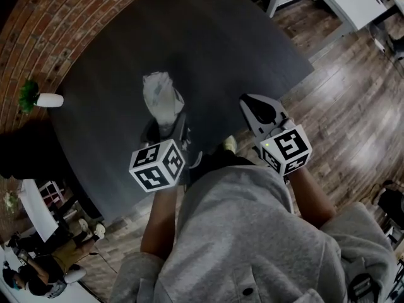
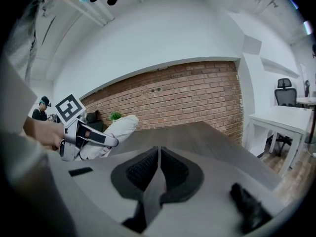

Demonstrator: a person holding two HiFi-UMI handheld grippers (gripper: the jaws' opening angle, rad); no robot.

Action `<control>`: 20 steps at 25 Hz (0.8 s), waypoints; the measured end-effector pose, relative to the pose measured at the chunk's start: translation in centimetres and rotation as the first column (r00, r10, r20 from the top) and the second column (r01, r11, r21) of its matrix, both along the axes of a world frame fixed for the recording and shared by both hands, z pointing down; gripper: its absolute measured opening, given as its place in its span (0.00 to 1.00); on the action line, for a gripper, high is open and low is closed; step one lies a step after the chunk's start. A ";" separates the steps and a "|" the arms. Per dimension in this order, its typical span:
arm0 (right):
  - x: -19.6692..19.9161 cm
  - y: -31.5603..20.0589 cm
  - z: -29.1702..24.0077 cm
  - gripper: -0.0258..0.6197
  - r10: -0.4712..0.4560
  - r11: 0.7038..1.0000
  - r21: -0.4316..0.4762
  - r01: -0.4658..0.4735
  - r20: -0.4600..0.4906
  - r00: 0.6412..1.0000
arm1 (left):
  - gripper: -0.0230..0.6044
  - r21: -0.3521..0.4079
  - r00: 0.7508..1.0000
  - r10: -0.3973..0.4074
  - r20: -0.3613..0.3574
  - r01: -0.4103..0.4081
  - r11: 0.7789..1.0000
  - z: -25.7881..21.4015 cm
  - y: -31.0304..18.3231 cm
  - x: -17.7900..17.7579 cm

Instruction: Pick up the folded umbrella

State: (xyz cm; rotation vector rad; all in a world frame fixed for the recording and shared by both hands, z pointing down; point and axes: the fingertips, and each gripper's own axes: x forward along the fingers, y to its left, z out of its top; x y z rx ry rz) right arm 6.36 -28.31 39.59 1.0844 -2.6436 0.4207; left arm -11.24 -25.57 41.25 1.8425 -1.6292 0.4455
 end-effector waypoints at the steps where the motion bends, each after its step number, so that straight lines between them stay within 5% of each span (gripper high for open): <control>1: 0.1 0.2 0.0 0.09 0.001 1.000 0.003 -0.001 -0.003 1.000 | 0.50 0.010 1.000 0.006 0.003 -0.006 1.000 -0.4 0.3 0.1; 20: -3.0 9.1 -2.6 0.09 0.041 0.998 0.051 -0.039 -0.039 0.998 | 0.50 0.108 1.000 0.020 -0.018 -0.018 0.994 -4.2 10.7 -2.4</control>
